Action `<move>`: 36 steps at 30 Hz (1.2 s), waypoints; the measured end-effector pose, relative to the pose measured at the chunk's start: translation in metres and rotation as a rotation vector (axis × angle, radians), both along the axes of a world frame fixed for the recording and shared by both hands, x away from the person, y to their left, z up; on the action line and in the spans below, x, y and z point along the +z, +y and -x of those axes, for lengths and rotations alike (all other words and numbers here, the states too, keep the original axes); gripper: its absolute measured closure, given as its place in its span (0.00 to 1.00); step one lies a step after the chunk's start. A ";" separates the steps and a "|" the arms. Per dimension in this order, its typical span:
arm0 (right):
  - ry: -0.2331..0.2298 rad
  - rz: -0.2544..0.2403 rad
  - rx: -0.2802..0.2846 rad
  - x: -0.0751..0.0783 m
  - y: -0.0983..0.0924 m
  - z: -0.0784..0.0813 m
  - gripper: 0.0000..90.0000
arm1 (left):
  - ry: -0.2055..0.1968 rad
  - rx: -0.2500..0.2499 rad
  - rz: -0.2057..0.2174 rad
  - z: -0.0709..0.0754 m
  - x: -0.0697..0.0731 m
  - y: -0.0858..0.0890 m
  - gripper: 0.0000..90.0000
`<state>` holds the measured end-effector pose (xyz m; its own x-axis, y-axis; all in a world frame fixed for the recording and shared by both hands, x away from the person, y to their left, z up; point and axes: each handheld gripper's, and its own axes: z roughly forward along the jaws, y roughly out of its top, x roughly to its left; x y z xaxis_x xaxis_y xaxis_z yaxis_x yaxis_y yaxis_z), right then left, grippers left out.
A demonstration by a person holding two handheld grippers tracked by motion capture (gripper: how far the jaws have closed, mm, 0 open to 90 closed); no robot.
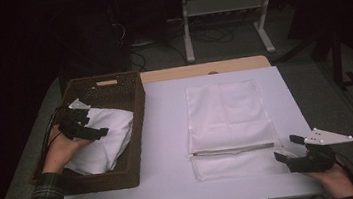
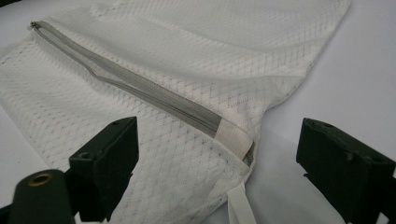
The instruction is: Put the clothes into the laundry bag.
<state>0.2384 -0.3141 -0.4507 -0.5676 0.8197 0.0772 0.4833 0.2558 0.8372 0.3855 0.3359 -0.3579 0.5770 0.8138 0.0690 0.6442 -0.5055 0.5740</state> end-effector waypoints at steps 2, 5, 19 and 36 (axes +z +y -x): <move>0.000 0.000 0.000 0.000 0.000 0.000 0.14 | 0.014 0.010 -0.014 -0.002 -0.004 0.003 0.13; 0.000 0.000 0.000 0.000 0.000 0.000 0.14 | 0.040 0.019 -0.014 -0.005 -0.009 0.008 0.13; 0.006 0.004 0.003 -0.001 0.000 0.000 0.14 | 0.144 -0.030 -0.011 -0.007 -0.032 0.020 0.11; 0.009 0.006 0.005 -0.001 0.002 0.000 0.14 | 0.254 -0.139 -0.095 0.006 -0.044 -0.010 0.10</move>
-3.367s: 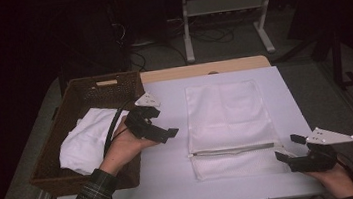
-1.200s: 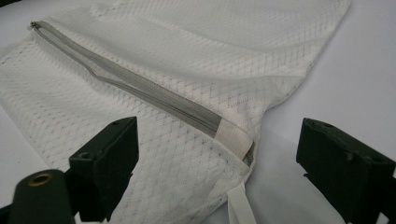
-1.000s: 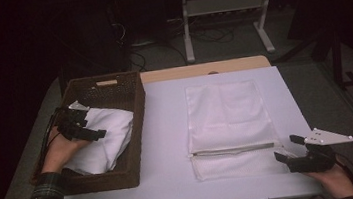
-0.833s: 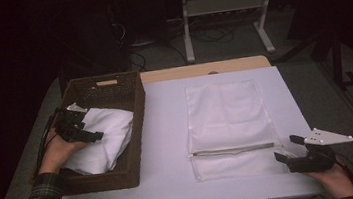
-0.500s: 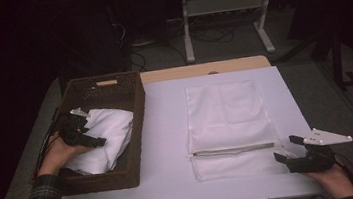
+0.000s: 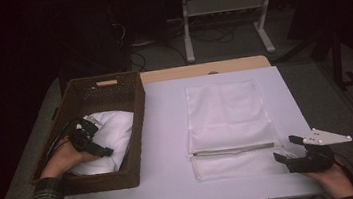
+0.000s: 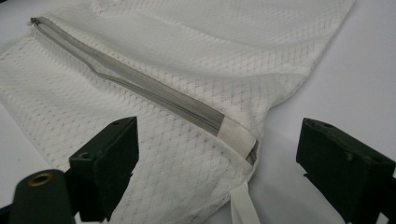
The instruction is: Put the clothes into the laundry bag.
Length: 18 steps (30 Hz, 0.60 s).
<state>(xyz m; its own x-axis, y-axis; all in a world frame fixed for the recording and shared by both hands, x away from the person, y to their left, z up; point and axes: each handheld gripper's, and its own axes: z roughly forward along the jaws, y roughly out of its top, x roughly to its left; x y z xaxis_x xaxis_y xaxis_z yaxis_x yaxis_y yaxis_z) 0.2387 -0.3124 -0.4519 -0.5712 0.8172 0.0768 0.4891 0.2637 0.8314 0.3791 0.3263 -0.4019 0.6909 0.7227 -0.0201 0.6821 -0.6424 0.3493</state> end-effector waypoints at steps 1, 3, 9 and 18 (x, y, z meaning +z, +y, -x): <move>0.000 0.000 0.000 0.000 0.000 0.000 0.14 | 0.002 0.003 -0.003 0.000 0.000 0.000 0.10; -0.001 0.001 0.001 0.000 0.000 0.000 0.14 | 0.001 0.004 -0.009 -0.001 -0.001 -0.001 0.09; 0.000 0.001 0.001 0.000 0.000 0.000 0.14 | -0.009 0.010 -0.011 -0.002 -0.002 -0.001 0.08; -0.001 -0.001 0.000 0.000 0.000 0.000 0.14 | -0.009 0.006 -0.011 -0.001 -0.002 -0.001 0.20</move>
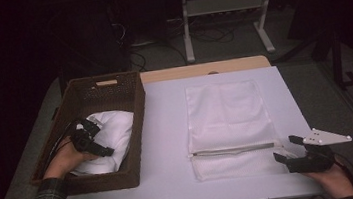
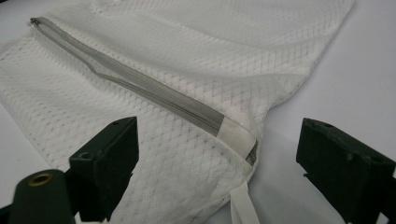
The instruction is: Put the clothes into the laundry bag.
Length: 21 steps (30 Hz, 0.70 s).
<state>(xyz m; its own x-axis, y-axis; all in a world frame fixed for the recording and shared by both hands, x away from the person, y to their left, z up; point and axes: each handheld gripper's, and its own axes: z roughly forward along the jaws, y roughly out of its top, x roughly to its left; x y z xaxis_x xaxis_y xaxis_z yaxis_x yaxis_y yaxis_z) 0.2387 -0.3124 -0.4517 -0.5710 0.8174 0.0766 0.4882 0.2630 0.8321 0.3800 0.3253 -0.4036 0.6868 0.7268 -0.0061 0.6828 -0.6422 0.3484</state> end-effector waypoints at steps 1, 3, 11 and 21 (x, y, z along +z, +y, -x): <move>-0.001 0.001 -0.001 0.000 0.000 0.000 0.14 | 0.001 -0.002 0.004 0.000 -0.001 0.000 0.21; -0.003 0.002 0.003 0.000 0.000 0.000 0.14 | 0.002 0.000 0.010 0.001 -0.002 0.000 0.24; -0.002 0.005 0.003 0.000 0.001 0.000 0.14 | 0.008 0.034 0.026 0.002 0.003 0.003 0.45; -0.001 0.000 -0.004 0.000 0.000 0.000 0.14 | 0.012 0.081 -0.030 -0.001 0.011 0.001 0.76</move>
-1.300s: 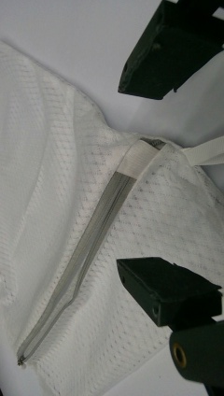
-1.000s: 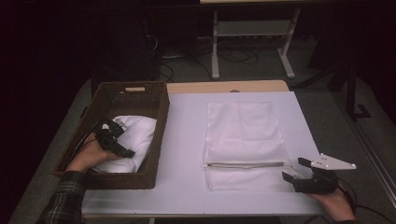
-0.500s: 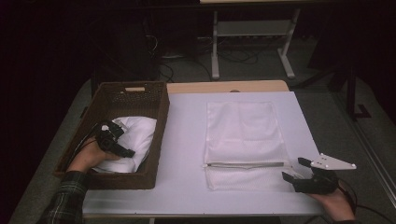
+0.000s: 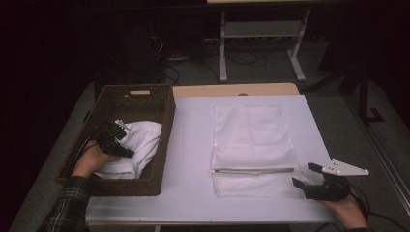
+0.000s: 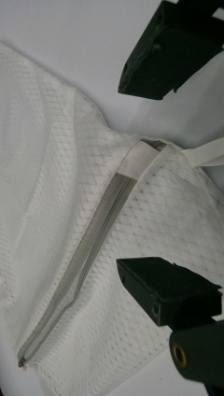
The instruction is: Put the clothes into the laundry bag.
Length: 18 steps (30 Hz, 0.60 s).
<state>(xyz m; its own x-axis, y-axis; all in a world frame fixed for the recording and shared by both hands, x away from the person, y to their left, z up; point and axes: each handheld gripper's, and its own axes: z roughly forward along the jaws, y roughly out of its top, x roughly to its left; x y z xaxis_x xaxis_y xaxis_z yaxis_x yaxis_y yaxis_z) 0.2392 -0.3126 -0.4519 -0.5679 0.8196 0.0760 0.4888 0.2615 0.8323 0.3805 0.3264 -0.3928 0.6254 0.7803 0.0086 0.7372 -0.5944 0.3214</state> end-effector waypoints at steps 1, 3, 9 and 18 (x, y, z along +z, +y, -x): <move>-0.001 -0.003 -0.001 0.000 0.000 0.000 0.14 | -0.003 -0.008 -0.006 0.000 0.000 0.000 0.76; -0.001 -0.005 -0.002 0.000 0.000 0.000 0.14 | -0.010 -0.018 -0.015 0.001 0.000 -0.002 0.75; 0.001 -0.003 -0.004 0.000 -0.001 0.000 0.14 | 0.034 -0.014 0.043 0.000 0.000 -0.007 0.31; 0.002 0.002 -0.001 -0.001 0.000 -0.001 0.14 | 0.052 0.039 -0.064 -0.004 -0.016 -0.030 0.08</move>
